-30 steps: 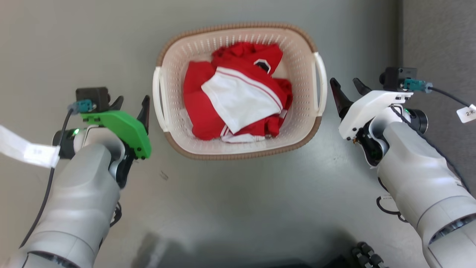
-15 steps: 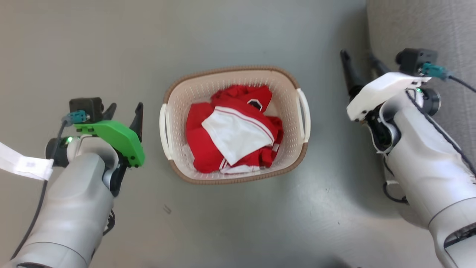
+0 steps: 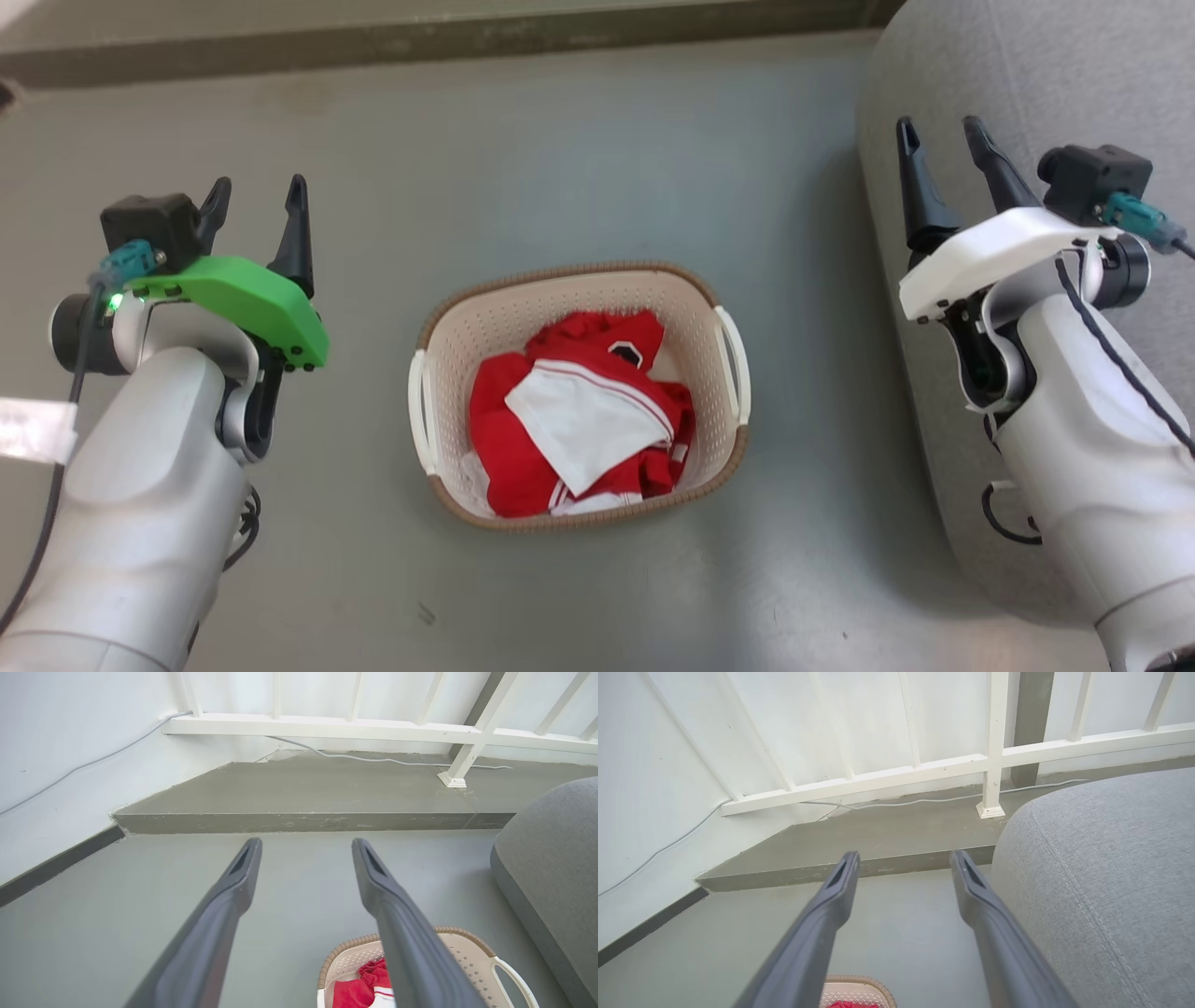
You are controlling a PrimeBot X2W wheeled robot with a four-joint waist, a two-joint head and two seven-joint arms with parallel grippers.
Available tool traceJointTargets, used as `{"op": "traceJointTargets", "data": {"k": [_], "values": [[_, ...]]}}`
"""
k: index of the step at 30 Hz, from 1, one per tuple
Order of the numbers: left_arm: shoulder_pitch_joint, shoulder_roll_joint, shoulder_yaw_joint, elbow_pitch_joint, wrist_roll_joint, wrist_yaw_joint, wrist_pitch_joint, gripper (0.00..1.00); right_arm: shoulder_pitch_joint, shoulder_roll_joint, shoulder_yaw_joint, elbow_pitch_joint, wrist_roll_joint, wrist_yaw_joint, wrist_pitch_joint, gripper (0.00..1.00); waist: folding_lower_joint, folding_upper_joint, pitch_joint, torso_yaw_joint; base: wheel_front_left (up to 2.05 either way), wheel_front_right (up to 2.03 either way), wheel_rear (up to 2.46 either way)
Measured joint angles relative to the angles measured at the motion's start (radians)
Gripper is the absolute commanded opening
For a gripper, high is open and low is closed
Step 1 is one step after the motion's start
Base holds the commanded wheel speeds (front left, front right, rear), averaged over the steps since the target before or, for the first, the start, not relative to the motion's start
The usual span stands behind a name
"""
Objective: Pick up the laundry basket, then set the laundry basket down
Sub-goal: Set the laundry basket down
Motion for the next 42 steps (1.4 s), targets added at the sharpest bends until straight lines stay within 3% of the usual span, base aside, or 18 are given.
{"op": "traceJointTargets", "data": {"k": [8,15,28,42], "values": [[0.11,0.021,0.049,-0.169,0.072,0.065,-0.001,1.0,0.103,-0.001,-0.045,-0.14,-0.063,-0.034,0.0,1.0,0.0,0.0,-0.093,-0.005,0.0,0.0,0.0],[0.245,0.027,0.067,-0.281,0.108,0.091,-0.001,1.0,0.204,0.0,-0.058,-0.224,-0.111,-0.046,0.0,1.0,0.0,0.0,-0.167,-0.01,0.0,0.0,0.0],[0.498,0.026,0.088,-0.433,0.15,0.111,-0.001,1.0,0.416,0.008,-0.066,-0.284,-0.147,-0.065,0.0,1.0,0.0,0.0,-0.273,-0.016,0.0,0.0,0.0],[0.664,0.026,0.151,-0.574,0.182,0.123,-0.001,1.0,0.525,0.009,-0.075,-0.357,-0.163,-0.082,0.0,1.0,0.0,0.0,-0.313,-0.012,0.0,0.0,0.0]]}}
